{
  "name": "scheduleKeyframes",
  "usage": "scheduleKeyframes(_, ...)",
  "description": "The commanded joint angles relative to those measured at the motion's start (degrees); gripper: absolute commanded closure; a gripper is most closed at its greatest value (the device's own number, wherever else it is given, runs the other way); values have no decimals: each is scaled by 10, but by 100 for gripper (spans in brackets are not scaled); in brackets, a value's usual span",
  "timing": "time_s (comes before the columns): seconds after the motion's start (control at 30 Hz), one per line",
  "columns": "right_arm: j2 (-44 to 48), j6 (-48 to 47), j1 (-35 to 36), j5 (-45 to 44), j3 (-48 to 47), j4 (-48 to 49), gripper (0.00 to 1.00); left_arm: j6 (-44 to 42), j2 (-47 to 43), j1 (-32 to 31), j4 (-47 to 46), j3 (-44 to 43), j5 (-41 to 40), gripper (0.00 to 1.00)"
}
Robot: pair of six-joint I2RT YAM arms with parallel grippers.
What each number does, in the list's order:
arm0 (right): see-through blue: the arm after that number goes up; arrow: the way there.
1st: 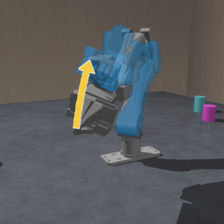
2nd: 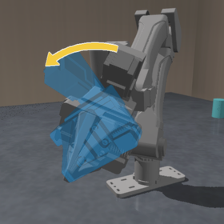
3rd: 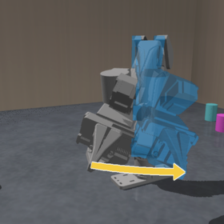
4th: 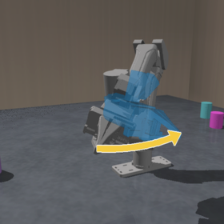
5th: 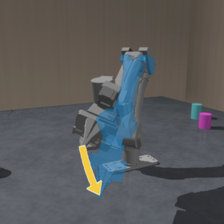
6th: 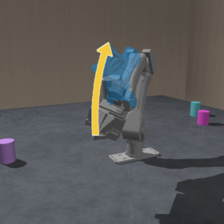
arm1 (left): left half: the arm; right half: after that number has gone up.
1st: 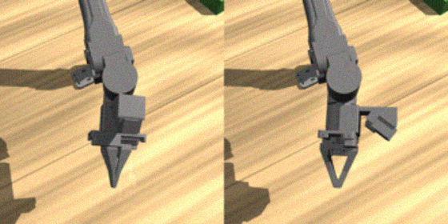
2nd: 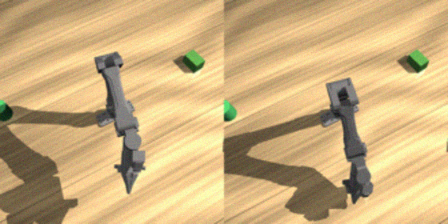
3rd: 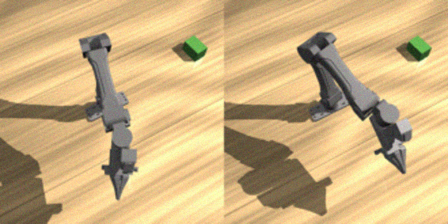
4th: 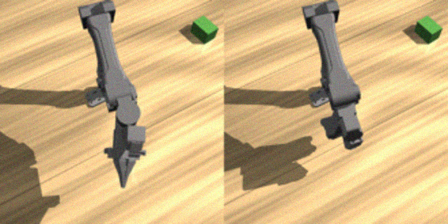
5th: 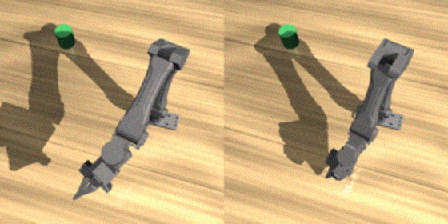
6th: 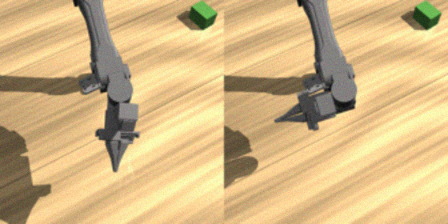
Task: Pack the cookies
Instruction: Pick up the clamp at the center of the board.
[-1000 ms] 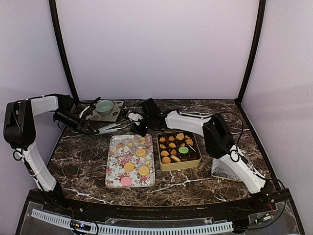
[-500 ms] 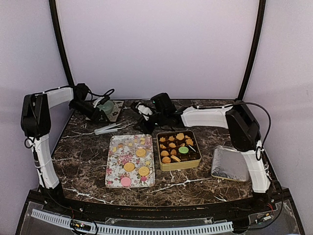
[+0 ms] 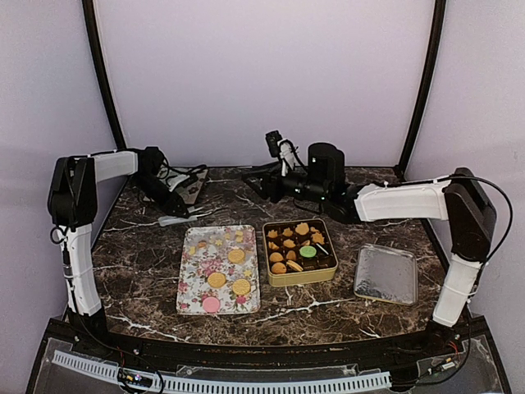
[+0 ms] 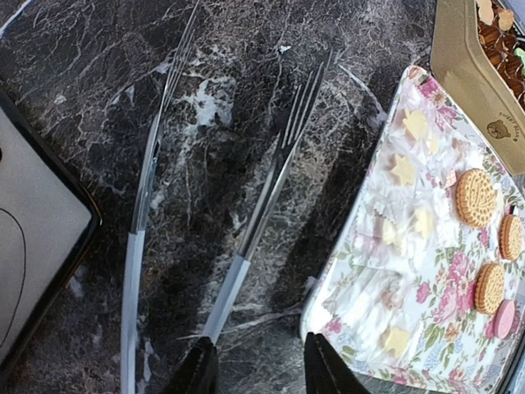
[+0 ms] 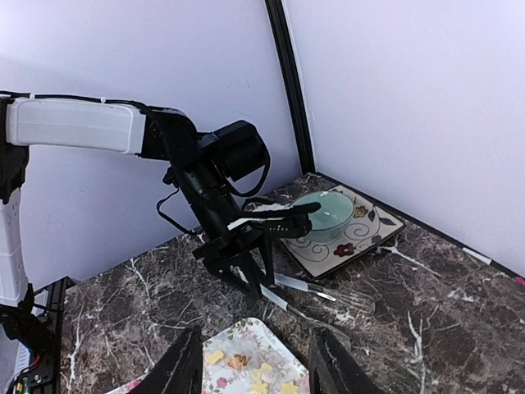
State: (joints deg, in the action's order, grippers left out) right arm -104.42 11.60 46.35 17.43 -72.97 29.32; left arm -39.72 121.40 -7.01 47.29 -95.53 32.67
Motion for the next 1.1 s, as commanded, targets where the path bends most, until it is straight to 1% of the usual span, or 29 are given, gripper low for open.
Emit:
scheduleKeyframes(0.0,23,62,4,12,46,66,57,-21,24,-10,-1,-26,-30,63)
scheduleKeyframes(0.13,34,70,7,7,64,66,57,-32,37,-16,13,-28,-31,64)
scheduleKeyframes(0.27,45,76,9,1,89,70,58,-34,42,-19,7,-21,-43,65)
scheduleKeyframes(0.53,57,72,22,-11,94,59,62,-15,45,-20,-1,-39,-48,89)
scheduleKeyframes(0.67,62,74,24,-17,95,60,63,-2,35,-22,12,-54,-39,97)
scheduleKeyframes(0.77,65,75,28,-23,94,61,63,10,13,-26,28,-57,-11,100)
scheduleKeyframes(0.9,67,85,34,-31,91,65,63,41,-28,-33,53,-69,43,100)
scheduleKeyframes(0.97,69,97,36,-39,93,75,61,66,-49,-37,70,-81,87,100)
scheduleKeyframes(1.07,71,123,41,-53,102,100,56,114,-86,-44,84,-97,196,100)
